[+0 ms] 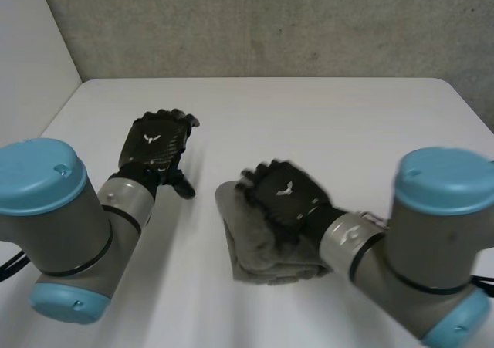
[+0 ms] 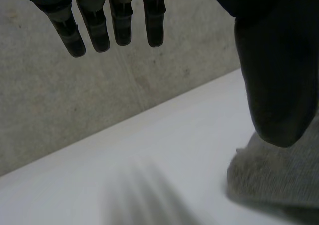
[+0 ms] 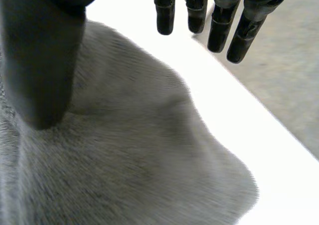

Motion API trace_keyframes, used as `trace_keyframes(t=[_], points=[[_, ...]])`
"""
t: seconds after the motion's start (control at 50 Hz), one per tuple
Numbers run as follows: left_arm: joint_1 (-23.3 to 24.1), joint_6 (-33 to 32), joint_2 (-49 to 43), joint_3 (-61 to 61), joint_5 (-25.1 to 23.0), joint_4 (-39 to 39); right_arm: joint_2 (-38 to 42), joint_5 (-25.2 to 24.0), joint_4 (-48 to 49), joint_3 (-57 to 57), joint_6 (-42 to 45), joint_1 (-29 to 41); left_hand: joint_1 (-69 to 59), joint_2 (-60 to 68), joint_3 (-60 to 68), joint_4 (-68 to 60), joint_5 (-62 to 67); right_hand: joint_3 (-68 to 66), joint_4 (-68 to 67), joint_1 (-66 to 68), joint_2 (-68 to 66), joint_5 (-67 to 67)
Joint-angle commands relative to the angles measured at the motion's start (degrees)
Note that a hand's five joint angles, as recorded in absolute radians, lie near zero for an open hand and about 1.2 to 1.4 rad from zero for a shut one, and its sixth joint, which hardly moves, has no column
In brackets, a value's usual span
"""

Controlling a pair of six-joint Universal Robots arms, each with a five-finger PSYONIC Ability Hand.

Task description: Fold the towel.

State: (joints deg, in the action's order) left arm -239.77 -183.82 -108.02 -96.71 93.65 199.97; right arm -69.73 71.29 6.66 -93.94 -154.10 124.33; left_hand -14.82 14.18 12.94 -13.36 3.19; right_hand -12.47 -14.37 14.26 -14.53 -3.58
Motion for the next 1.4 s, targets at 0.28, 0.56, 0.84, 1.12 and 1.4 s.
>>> trace_keyframes(t=[0.28,0.56,0.84,1.12,1.4], points=[[8.7,6.5,-6.6,7.5,0.0,-0.6,-5.8,-0.4,-5.7,-3.4,-16.3,-12.5,3.9,-3.3,-2.9,3.4,-2.3,2.5,4.4,-4.3,4.5,3.6],[10.7,5.7,-12.6,4.3,-0.2,-2.8,6.2,0.2,0.8,-2.3,-22.7,-12.4,3.9,-3.3,-2.9,3.4,-2.3,2.5,4.4,-4.3,4.5,3.6],[10.8,5.5,-14.0,2.0,-0.1,-2.8,11.4,1.4,1.3,-0.9,-16.8,-12.8,3.9,-3.3,-2.9,3.4,-2.3,2.5,4.4,-4.3,4.5,3.6],[10.1,5.5,-7.7,3.5,0.4,-2.9,-2.5,3.6,-2.3,-0.9,-14.7,-13.2,4.3,-3.6,-2.9,3.4,-2.6,2.5,4.4,-4.3,4.5,3.6],[1.7,5.7,10.7,9.8,0.3,-10.6,-14.1,10.7,-6.7,12.5,-22.2,-13.9,4.3,-3.6,-2.9,3.4,-2.6,2.5,4.4,-4.3,4.5,3.6]])
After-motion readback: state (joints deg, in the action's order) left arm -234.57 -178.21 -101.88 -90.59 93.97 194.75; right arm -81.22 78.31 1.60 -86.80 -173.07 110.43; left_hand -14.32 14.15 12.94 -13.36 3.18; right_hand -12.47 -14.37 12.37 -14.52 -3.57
